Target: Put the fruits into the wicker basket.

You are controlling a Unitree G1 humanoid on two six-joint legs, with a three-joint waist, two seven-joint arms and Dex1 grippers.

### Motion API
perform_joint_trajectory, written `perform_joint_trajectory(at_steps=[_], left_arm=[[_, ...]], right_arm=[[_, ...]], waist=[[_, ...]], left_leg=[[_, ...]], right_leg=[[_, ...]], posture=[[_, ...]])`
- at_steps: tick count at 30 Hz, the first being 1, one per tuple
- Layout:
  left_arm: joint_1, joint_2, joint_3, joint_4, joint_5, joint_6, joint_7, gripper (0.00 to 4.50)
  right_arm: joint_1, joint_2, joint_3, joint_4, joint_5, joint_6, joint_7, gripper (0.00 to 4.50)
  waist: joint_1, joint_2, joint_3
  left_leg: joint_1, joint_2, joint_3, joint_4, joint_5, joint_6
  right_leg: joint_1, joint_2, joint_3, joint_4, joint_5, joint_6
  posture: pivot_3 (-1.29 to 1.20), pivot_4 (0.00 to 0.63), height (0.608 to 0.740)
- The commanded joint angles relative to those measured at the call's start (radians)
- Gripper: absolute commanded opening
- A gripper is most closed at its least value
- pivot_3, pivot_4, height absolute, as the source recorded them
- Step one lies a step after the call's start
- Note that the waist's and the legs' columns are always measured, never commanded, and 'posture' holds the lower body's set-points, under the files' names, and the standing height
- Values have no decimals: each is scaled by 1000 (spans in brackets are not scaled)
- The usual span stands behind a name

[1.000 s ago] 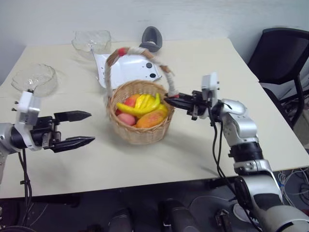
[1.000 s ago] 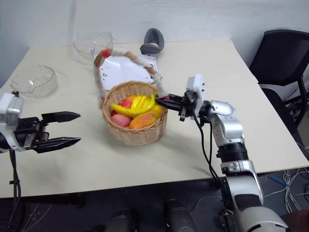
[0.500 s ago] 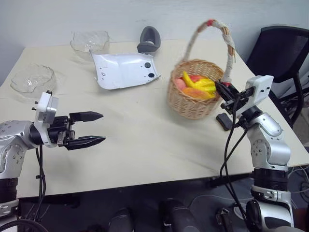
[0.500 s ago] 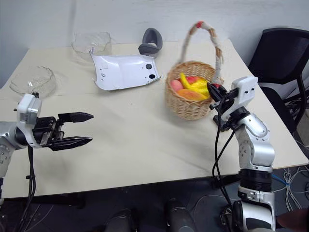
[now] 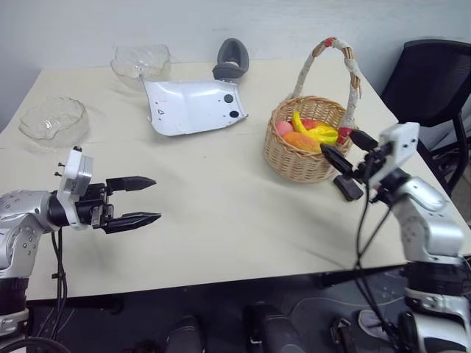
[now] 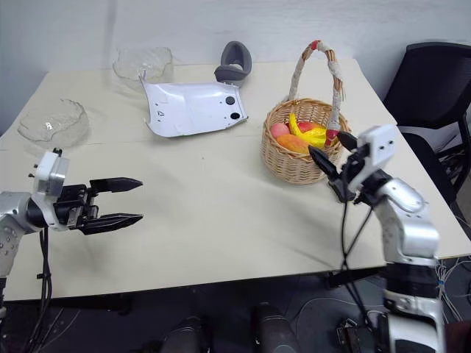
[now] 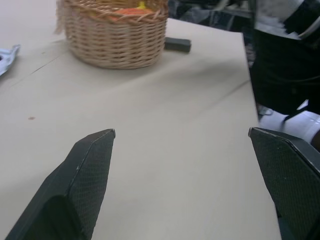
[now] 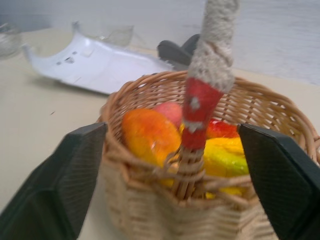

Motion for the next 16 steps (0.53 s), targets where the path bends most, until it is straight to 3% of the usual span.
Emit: perform_joint_trajectory(at_steps=[1, 4, 7, 11, 16], left_arm=[[65, 15, 73, -23, 52, -87, 18, 4500], [154, -7, 130, -28, 93, -160, 49, 4500], [250, -39, 151, -51, 123, -224, 62, 4500], [355, -77, 131, -78, 199, -332, 84, 4500], [374, -111, 116, -69, 231, -382, 138, 4500]], right_arm=[[88, -128, -72, -20, 30, -105, 226, 4468], [163, -181, -31, 42, -7, -297, 428, 4468], [172, -175, 48, 62, -8, -370, 546, 4468], [135, -118, 138, 94, -51, -466, 581, 4468], [156, -56, 152, 125, -67, -519, 531, 4468]], waist=[[-1, 0, 0], [-6, 0, 0], [-13, 0, 0], [-9, 0, 0], [7, 0, 0]], left_leg=[[0, 0, 0, 0, -1, 2], [4, 0, 1, 0, -4, 5], [7, 1, 0, 0, -5, 5], [7, 1, 0, 1, -5, 5], [6, 0, -1, 2, -5, 6]], right_leg=[[0, 0, 0, -1, 0, 0], [6, 0, 0, -5, 0, 0], [9, 0, 0, -6, 0, 0], [9, 0, 0, -6, 2, 0], [9, -1, -1, -6, 2, 0]], posture=[[0, 150, 740], [0, 150, 740], [0, 150, 740], [0, 150, 740], [0, 150, 740]])
